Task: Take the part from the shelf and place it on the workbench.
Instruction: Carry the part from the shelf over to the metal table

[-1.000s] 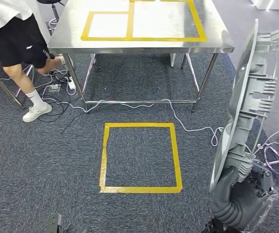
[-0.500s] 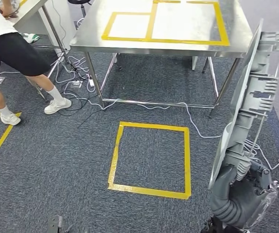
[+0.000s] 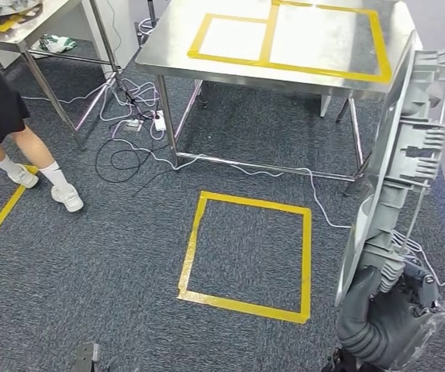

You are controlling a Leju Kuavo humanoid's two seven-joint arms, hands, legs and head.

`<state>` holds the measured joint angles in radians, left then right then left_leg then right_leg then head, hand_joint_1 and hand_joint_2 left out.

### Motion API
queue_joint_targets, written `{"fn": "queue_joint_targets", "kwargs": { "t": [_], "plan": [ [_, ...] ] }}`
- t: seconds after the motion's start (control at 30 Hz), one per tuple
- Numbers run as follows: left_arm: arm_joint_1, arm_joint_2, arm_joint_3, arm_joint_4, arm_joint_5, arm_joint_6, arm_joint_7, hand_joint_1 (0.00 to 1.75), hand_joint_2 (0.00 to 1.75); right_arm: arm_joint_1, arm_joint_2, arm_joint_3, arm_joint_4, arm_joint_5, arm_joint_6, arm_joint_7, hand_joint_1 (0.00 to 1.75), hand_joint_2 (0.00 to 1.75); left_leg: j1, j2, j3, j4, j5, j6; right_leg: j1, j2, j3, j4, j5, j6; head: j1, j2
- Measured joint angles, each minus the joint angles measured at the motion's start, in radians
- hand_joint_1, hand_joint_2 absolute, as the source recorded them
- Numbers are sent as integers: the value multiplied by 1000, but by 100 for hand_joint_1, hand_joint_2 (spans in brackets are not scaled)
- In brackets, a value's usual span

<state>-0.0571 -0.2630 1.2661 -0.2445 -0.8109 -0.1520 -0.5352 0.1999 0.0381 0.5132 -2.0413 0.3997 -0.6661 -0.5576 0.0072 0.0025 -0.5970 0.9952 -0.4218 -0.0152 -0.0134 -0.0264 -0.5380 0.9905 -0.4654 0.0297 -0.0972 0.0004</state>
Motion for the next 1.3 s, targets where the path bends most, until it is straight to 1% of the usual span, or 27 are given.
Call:
{"fn": "queue_joint_targets", "kwargs": {
  "t": [0.03, 0.13, 0.17, 0.2, 0.4, 0.67, 0.73, 0.8, 0.83, 0.87, 0.9, 0.93, 1.0, 1.03, 1.07, 1.1, 1.13, 1.17, 1.2, 1.23, 1.27, 1.3],
  "plan": [
    [0, 0, 0, 0, -1, -1, 0, 0, 175, 0, 2, -1, 0, 2, 0, -3, 175, 175, 0, 0, 0, 0, 0, 1, 0, 0, 2, -3, 2, 5, 0, 0],
    [0, 1, 0, 0, -3, -1, 0, 0, 175, 4, 10, -5, 0, 14, 0, -13, 175, 175, -2, 0, -2, 1, 0, 4, -4, 0, 6, -10, 6, 32, -1, 0],
    [0, 1, 0, 0, -3, -1, 0, 0, 175, 6, 14, -7, 0, 20, 0, -17, 175, 175, -3, 0, -2, 1, 0, 4, -5, 0, 7, -12, 6, 39, -1, 0],
    [0, 1, 0, 0, -4, -1, 0, 0, 175, 8, 18, -9, 0, 26, 0, -21, 175, 175, -3, 0, -2, 1, 0, 5, -5, 0, 6, -12, 7, 42, -1, 0],
    [0, 2, -1, 0, -14, -1, 0, 0, 175, 25, 52, -38, -3, 69, 0, -52, 175, 175, -2, 0, -1, 0, 2, 6, -4, 0, 4, -9, 6, 42, -1, 0],
    [0, 2, -4, 0, -18, 2, 0, 0, 175, 61, 147, -134, -15, 153, 0, -125, 175, 175, 0, 0, -1, 0, 3, 5, -2, 0, 4, -8, 6, 41, -1, 0],
    [0, 2, -5, 0, -19, 3, 0, 0, 175, 67, 164, -163, -24, 179, 0, -128, 175, 175, -3, 0, -2, 2, 1, 9, -4, 0, 5, -11, 8, 44, -1, 0],
    [0, 3, -5, 0, -20, 5, 0, 0, 175, 69, 178, -188, -36, 206, 0, -130, 175, 175, -8, -1, -3, 2, -2, 16, -7, -1, 7, -15, 9, 50, -2, 0],
    [0, 3, -5, 0, -21, 6, 0, 0, 175, 70, 183, -198, -43, 216, 0, -131, 175, 175, -5, -1, 1, -4, 1, 21, -9, -1, 6, -15, 8, 53, -2, 0],
    [0, 3, -6, 0, -22, 6, 0, 0, 175, 71, 187, -206, -50, 224, 0, -131, 175, 175, -3, -1, 6, -13, 4, 25, -9, 0, 4, -6, 1, 54, -1, 0],
    [0, 3, -6, 0, -23, 6, 0, 0, 175, 71, 189, -213, -56, 228, 0, -132, 175, 175, -1, -2, 12, -20, 7, 29, -9, 4, -7, 20, -16, 55, 1, 0],
    [-1, 3, -6, 0, -23, 6, 0, 0, 175, 72, 191, -219, -60, 230, 0, -133, 175, 175, 1, -2, 17, -26, 10, 33, -9, 9, -32, 71, -45, 54, 3, 0],
    [-2, 3, -7, 0, -24, 6, 0, 0, 175, 74, 193, -229, -64, 232, 0, -134, 175, 175, 0, -3, 20, -28, 9, 35, -9, 18, -105, 216, -110, 53, 7, 0],
    [-2, 3, -7, 0, -24, 6, 0, 0, 175, 75, 194, -233, -64, 233, 0, -134, 175, 175, 0, -4, 20, -28, 9, 35, -9, 21, -136, 273, -126, 54, 8, 0],
    [-2, 3, -7, 0, -25, 6, 0, 0, 175, 76, 196, -238, -64, 235, 0, -133, 175, 175, 0, -4, 21, -27, 8, 33, -9, 21, -151, 293, -122, 56, 8, 0],
    [-2, 3, -7, 0, -26, 6, 0, 0, 175, 77, 197, -242, -65, 238, 0, -133, 175, 175, 1, -4, 23, -27, 6, 31, -11, 21, -145, 272, -98, 57, 9, 0],
    [-1, 2, -8, 0, -26, 6, 0, 0, 175, 78, 198, -246, -66, 241, 0, -133, 175, 175, 2, -3, 26, -26, 4, 26, -13, 18, -120, 213, -59, 58, 9, 0],
    [-1, 2, -9, 0, -26, 6, 0, 0, 175, 79, 199, -250, -67, 245, 0, -133, 175, 175, 3, -3, 29, -23, 0, 20, -15, 8, -86, 138, -23, 60, 10, 0],
    [-1, 2, -10, 0, -26, 6, 0, 0, 175, 80, 201, -253, -68, 247, 0, -133, 175, 175, 2, -2, 30, -18, -5, 12, -16, 4, -55, 75, 4, 58, 10, 0],
    [-1, 3, -12, 0, -26, 7, 0, 0, 175, 81, 203, -256, -70, 248, 0, -133, 175, 175, 0, 0, 31, -14, -8, 4, -16, 1, -35, 34, 18, 54, 9, 0],
    [-1, 3, -14, 0, -26, 7, 0, 0, 175, 81, 204, -260, -70, 248, 0, -133, 175, 175, -2, 2, 31, -11, -10, -2, -14, 1, -28, 20, 19, 48, 8, 0],
    [-1, 3, -15, 0, -26, 7, 1, 0, 175, 82, 206, -263, -71, 248, 0, -133, 175, 175, -2, 4, 31, -10, -10, -7, -11, 10, -31, 21, 18, 38, 7, 0]
  ]
}}
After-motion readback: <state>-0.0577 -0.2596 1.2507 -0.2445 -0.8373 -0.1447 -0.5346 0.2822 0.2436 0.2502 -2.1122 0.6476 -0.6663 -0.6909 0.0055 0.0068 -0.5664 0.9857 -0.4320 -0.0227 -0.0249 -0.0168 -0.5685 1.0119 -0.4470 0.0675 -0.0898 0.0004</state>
